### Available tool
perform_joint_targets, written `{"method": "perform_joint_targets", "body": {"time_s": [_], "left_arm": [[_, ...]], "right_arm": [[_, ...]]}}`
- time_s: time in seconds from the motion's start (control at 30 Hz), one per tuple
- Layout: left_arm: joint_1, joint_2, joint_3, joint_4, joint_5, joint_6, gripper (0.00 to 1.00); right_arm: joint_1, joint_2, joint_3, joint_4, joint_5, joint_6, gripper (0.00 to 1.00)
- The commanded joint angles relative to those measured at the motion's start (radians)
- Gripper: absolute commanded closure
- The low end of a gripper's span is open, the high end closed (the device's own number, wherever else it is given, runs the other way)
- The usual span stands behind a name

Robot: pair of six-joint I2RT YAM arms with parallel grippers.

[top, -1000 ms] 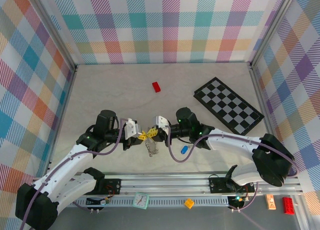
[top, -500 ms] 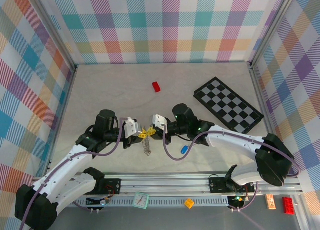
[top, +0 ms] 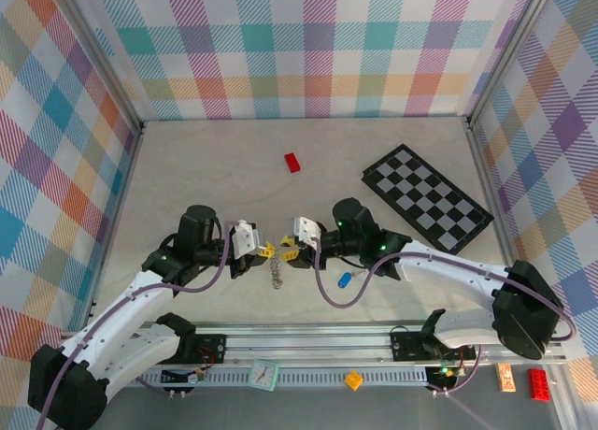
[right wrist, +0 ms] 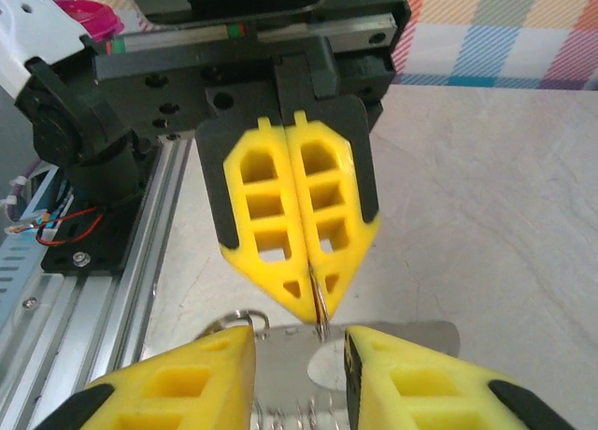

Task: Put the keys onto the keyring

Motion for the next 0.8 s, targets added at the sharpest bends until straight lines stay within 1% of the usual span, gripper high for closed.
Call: {"method": "perform_joint_targets", "body": {"time_s": [0.0,0.03,0.07,0.13,0.17,0.2,0.23,0.27,0.3,0.4,0.43,0.47,0.5,0.57,0.63,0.77], "left_arm": [[-0.012,-0.014,0.018,0.030,0.017,0.013,1.00],[-0.012,-0.013,0.020,0.030,0.015,0.010,1.00],[-0.012,-0.015,0.020,0.030,0.012,0.006,1.00],[-0.012,-0.015,0.023,0.030,0.010,0.001,1.00],[-0.012,-0.014,0.025,0.030,0.009,-0.005,1.00],[-0.012,-0.015,0.028,0.029,0.003,-0.012,1.00],[-0.012,-0.014,0.030,0.029,-0.002,-0.015,1.00],[-0.012,-0.015,0.033,0.026,-0.008,-0.020,1.00],[-0.012,-0.015,0.036,0.022,-0.013,-0.023,1.00],[-0.012,-0.015,0.039,0.020,-0.045,-0.028,1.00],[-0.012,-0.014,0.038,0.024,-0.056,-0.028,1.00],[-0.012,-0.015,0.038,0.031,-0.068,-0.031,1.00],[-0.012,-0.013,0.040,0.041,-0.076,-0.044,1.00],[-0.012,-0.004,0.047,0.053,-0.092,-0.074,1.00],[-0.012,0.012,0.067,0.041,-0.108,-0.103,1.00],[-0.012,0.036,0.091,0.022,-0.107,-0.120,1.00]], "right_arm": [[-0.006,-0.033,-0.052,0.065,0.079,0.044,0.69],[-0.008,-0.043,-0.071,0.106,0.138,0.096,0.68],[-0.013,-0.059,-0.096,0.156,0.223,0.161,0.68],[-0.020,-0.091,-0.136,0.197,0.429,0.300,0.69],[-0.020,-0.109,-0.143,0.163,0.561,0.389,0.69],[-0.020,-0.125,-0.138,0.093,0.699,0.489,0.66],[-0.024,-0.135,-0.123,-0.004,0.794,0.572,0.64],[-0.033,-0.144,-0.099,-0.126,0.854,0.644,0.66],[-0.043,-0.148,-0.072,-0.259,0.879,0.711,0.68],[-0.065,-0.134,-0.010,-0.568,0.866,0.829,0.68],[-0.071,-0.128,0.002,-0.634,0.850,0.854,0.68],[-0.080,-0.121,0.009,-0.698,0.835,0.887,0.67],[-0.093,-0.115,0.011,-0.745,0.819,0.922,0.62],[-0.144,-0.103,0.000,-0.782,0.728,0.959,0.55],[-0.190,-0.075,-0.002,-0.809,0.652,0.986,0.53],[-0.206,-0.005,0.013,-0.834,0.609,1.006,0.51]]}}
